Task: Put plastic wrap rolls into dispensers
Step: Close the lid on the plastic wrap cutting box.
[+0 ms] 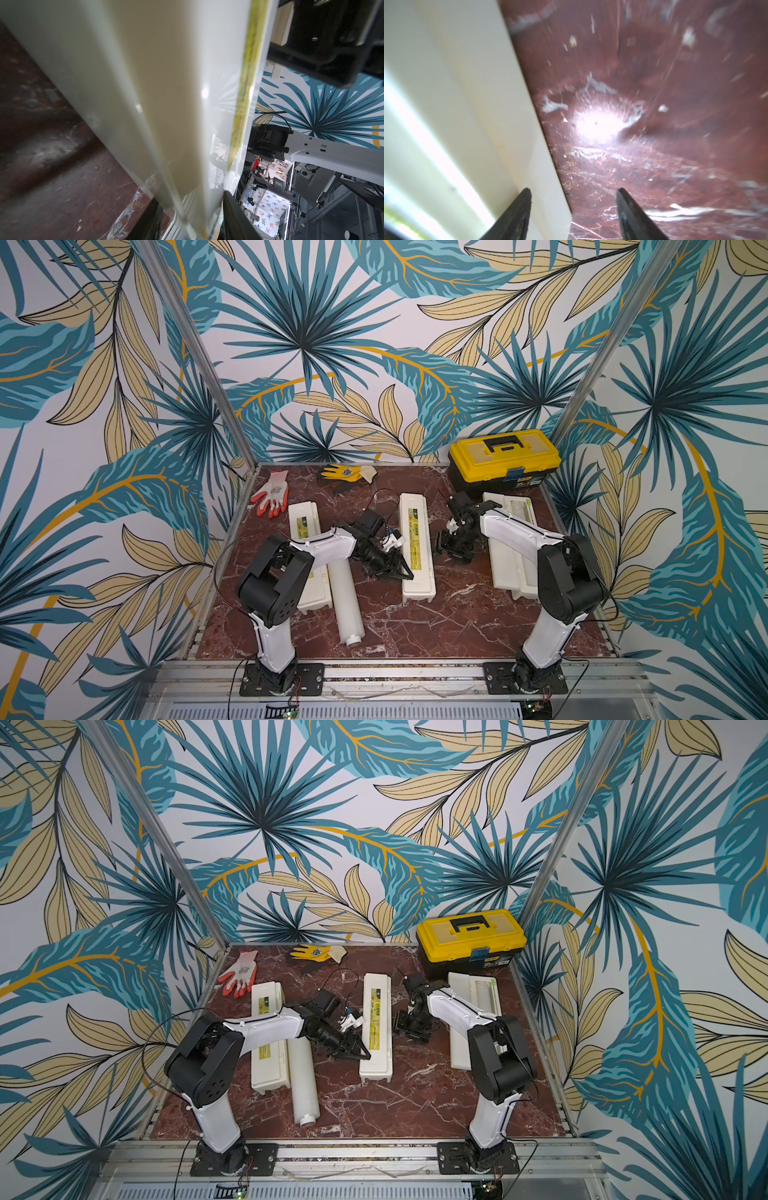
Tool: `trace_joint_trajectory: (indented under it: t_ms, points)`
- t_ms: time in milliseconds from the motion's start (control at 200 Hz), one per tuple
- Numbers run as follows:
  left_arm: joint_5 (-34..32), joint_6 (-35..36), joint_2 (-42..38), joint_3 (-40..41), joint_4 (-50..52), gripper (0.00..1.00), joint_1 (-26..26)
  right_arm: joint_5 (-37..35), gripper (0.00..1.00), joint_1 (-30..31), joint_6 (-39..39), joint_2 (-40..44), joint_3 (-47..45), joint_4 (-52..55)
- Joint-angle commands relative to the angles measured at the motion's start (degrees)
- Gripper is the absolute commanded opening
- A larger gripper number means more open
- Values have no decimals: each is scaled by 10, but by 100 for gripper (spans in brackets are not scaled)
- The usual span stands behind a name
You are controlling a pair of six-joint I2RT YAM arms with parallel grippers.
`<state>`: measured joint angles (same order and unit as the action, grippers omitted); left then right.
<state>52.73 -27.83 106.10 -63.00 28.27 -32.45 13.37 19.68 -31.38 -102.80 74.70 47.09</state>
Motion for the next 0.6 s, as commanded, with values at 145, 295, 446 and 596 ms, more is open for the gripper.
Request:
trace_joint_trajectory:
  t_ms: [145, 295, 446, 596]
  points:
    - [-186, 1, 70, 39, 51, 46, -20, -52, 96, -18, 94, 74, 15, -79]
    - [-185, 2, 75, 33, 54, 46, -20, 41, 99, -27, 85, 20, 44, -155]
    - [-186, 5, 74, 34, 59, 46, -20, 98, 99, -32, 57, -42, 52, -255]
    - [-188, 3, 70, 37, 59, 46, -20, 154, 95, -52, 27, -143, 111, -232]
